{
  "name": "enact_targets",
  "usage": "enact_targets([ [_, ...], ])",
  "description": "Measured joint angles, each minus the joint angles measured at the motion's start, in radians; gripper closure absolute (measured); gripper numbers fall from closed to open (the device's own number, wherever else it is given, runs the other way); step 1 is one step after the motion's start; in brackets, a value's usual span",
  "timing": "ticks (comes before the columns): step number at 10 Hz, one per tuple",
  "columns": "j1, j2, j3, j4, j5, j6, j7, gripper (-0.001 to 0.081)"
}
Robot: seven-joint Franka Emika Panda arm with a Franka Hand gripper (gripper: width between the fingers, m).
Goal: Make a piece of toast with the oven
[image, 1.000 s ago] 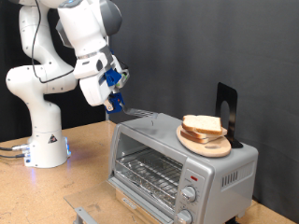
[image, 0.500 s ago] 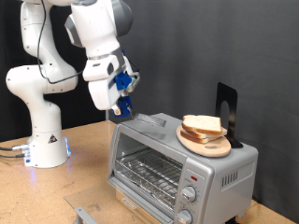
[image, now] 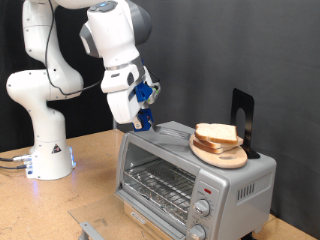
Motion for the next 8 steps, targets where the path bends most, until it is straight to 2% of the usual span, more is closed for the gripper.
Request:
enact_targets([
  [8,-0.008,0.004,-0.023,0.011,0.026,0.02,0.008,0.0316],
])
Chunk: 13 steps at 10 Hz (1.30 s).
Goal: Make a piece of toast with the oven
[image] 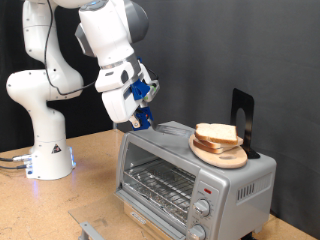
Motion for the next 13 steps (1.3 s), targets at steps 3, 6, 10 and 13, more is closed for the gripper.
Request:
enact_targets([
  [3,0.0,0.033,0.008,0.015,-0.028,0.01,0.049,0.0316],
  [6,0.0,0.078,0.022,0.034,-0.036,0.043,0.072,0.0316],
  [10,0.0,0.073,0.016,0.039,-0.014,0.039,0.017,0.0316],
  [13,0.001,0.065,0.016,0.039,-0.011,0.007,0.006,0.0316],
])
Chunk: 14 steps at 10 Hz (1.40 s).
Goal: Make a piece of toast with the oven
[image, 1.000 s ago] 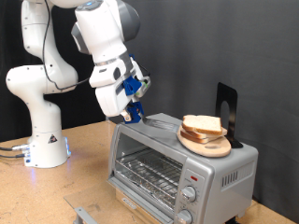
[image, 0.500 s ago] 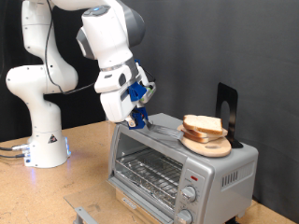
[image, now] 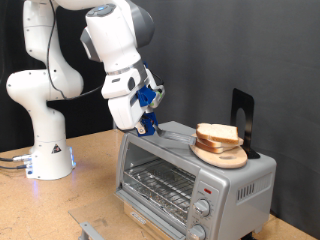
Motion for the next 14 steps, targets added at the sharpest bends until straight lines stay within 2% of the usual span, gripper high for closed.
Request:
enact_targets([
  [9,0.0,-0.024,0.002,0.002,0.028,0.006,-0.002,0.0316],
  [14,0.0,-0.009,0.041,0.009,-0.008,0.013,0.054,0.0316],
])
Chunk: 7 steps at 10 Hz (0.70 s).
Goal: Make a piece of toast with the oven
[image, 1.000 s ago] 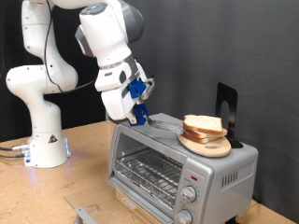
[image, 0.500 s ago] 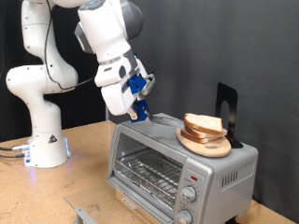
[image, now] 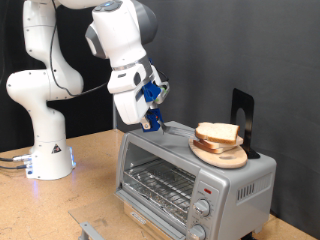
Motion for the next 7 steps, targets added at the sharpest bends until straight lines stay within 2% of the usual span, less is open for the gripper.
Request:
enact_targets([
  [7,0.0,0.059,0.037,0.065,-0.02,-0.007,0.057,0.0316],
])
